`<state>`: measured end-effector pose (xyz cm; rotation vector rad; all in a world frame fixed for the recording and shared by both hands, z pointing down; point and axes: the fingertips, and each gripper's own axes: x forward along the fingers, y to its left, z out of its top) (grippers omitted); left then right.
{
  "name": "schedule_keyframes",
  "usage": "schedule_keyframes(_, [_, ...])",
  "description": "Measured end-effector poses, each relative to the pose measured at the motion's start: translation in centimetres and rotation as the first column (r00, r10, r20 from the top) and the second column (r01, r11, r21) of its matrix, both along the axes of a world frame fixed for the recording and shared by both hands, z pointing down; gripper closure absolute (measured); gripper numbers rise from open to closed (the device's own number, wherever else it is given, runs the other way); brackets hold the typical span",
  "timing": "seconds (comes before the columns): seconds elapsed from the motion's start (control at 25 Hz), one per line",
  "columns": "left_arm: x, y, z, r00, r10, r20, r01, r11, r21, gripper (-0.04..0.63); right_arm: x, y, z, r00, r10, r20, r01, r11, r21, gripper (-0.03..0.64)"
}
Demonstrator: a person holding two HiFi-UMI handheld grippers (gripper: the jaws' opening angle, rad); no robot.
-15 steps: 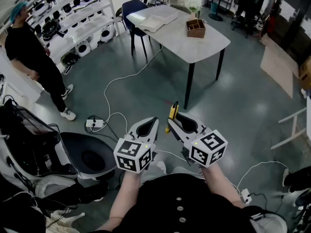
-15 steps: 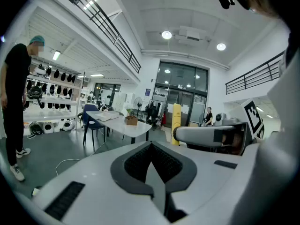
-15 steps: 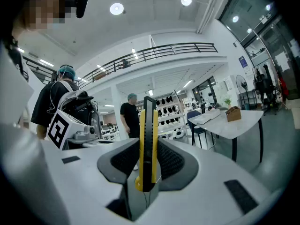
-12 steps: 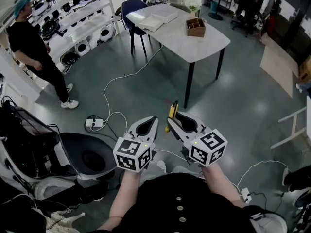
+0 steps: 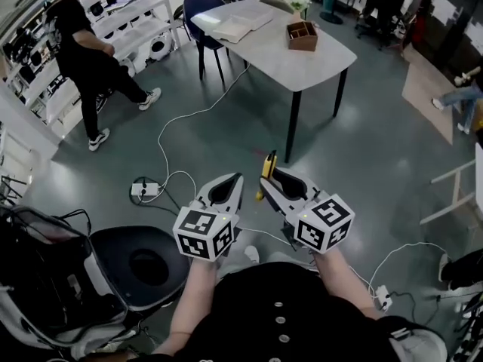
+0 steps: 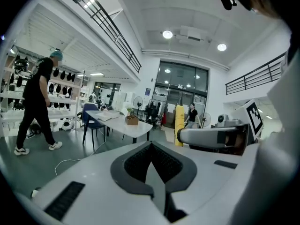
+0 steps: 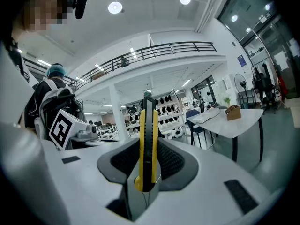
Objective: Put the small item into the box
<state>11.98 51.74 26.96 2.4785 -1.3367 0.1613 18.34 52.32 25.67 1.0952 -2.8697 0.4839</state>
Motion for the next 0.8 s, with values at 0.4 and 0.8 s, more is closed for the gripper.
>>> schedule_keyframes(0.4, [-1.6, -2.4, -1.6, 1.000, 0.020, -0.001, -0.020, 1.000, -0.005, 0.578, -1.3, -2.4, -1.7, 0.999, 0.014, 0.051, -0.012, 0.999, -0.033, 0.499])
schedule_keyframes(0.8, [-2.1, -4.3, 2.6, 0.999, 0.030, -0.032, -0.030, 1.000, 0.000, 0.578, -1.0, -4.4, 2.5, 0.998, 0.039, 0.041, -0.038, 0.999, -0.028, 0.497])
